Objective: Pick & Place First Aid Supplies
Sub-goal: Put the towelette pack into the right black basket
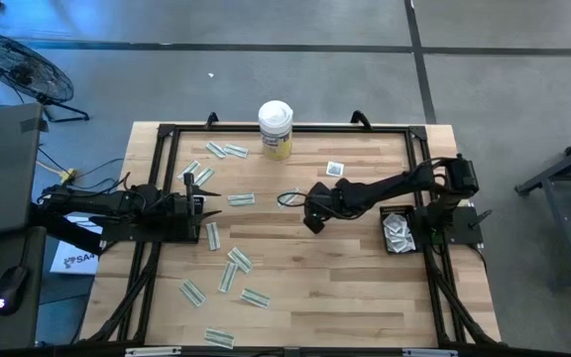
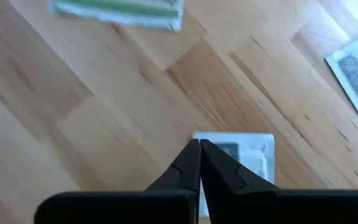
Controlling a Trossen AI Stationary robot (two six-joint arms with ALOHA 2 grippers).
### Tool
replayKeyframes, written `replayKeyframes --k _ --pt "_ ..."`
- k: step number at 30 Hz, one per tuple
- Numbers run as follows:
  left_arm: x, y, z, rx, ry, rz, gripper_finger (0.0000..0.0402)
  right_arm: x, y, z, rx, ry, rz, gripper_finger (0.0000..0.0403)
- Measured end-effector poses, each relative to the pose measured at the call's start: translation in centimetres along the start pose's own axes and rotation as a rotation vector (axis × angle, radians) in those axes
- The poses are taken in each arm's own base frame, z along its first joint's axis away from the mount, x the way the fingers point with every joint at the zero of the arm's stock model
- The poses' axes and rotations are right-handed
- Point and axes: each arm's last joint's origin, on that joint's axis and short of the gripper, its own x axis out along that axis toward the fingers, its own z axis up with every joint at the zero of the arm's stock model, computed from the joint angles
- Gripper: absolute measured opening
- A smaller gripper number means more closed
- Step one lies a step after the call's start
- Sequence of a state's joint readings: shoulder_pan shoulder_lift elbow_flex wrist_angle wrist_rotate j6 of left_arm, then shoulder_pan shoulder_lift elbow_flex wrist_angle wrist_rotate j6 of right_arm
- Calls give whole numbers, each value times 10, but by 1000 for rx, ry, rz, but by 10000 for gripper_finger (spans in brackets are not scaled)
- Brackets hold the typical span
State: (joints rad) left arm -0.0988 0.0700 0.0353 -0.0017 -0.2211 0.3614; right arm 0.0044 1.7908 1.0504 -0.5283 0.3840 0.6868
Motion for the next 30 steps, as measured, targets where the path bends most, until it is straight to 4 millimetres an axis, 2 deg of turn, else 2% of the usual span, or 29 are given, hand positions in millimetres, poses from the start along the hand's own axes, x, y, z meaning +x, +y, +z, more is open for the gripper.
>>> replayKeyframes --k 5,13,16,22,30 --pt "0 0 0 0 0 0 206 -3 0 0 -1 14 -11 10" --pt "0 0 0 0 0 0 206 -7 1 -11 -17 81 -40 91" --pt "0 0 0 0 0 1 206 -8 4 -14 31 105 -17 107" --pt "0 0 0 0 0 0 206 -8 1 -19 103 142 -46 97" --pt "0 0 0 0 0 1 206 13 -11 -29 164 101 -19 83"
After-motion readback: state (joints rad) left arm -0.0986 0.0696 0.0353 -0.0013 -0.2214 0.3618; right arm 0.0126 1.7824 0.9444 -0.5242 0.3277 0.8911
